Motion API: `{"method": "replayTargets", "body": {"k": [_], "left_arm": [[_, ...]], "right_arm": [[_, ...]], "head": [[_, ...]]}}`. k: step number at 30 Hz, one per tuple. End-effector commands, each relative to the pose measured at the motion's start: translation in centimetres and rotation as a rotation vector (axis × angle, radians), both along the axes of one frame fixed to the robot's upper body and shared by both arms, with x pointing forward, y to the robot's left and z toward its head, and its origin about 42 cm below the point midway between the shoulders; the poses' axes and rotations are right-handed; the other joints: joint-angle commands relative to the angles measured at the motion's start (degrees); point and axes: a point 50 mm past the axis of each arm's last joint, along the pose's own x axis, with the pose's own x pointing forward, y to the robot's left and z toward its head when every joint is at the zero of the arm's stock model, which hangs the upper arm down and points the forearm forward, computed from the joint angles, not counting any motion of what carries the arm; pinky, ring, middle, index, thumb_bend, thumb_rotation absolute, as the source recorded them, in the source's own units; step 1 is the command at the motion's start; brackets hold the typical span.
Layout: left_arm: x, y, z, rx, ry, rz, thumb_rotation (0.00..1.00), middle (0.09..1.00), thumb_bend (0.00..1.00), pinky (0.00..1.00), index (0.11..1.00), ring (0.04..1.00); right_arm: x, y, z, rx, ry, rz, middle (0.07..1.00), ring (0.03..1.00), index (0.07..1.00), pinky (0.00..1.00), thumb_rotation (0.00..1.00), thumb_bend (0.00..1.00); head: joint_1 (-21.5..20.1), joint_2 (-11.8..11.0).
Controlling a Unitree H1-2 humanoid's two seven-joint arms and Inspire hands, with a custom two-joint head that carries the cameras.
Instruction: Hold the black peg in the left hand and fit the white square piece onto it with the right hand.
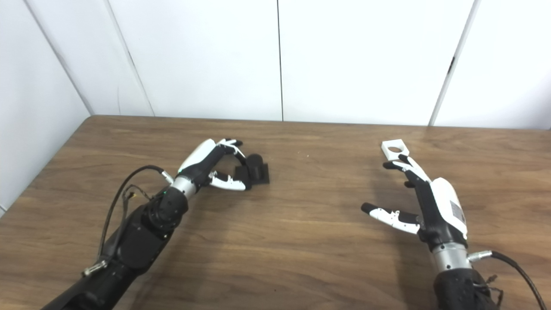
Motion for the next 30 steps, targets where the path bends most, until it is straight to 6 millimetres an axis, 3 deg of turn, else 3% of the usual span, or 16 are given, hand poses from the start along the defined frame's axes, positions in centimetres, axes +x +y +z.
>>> {"method": "replayTargets", "body": {"k": [1,11,30], "left_arm": [[0.0,-0.1,1.6,0.008,-0.036,-0.074,0.09,0.945,0.52,1.00,0.488,1.000],[-1.7,-1.5,1.6,-0.031,0.000,-0.227,0.09,0.970,0.51,1.00,0.489,1.000],[-4.1,-5.7,-0.6,-0.027,0.070,-0.416,0.08,0.978,0.52,1.00,0.490,1.000]], "right_arm": [[0.4,0.1,2.3,-0.001,-0.097,0.018,0.923,0.896,0.779,0.75,0.41,0.67],[0.4,0.1,2.3,-0.007,-0.102,0.015,0.922,0.894,0.776,0.74,0.42,0.66],[0.1,0.3,2.5,-0.009,-0.092,0.016,0.923,0.888,0.776,0.73,0.45,0.67]], "head": [[-0.08,0.07],[-0.92,0.34],[-2.59,0.94]]}}
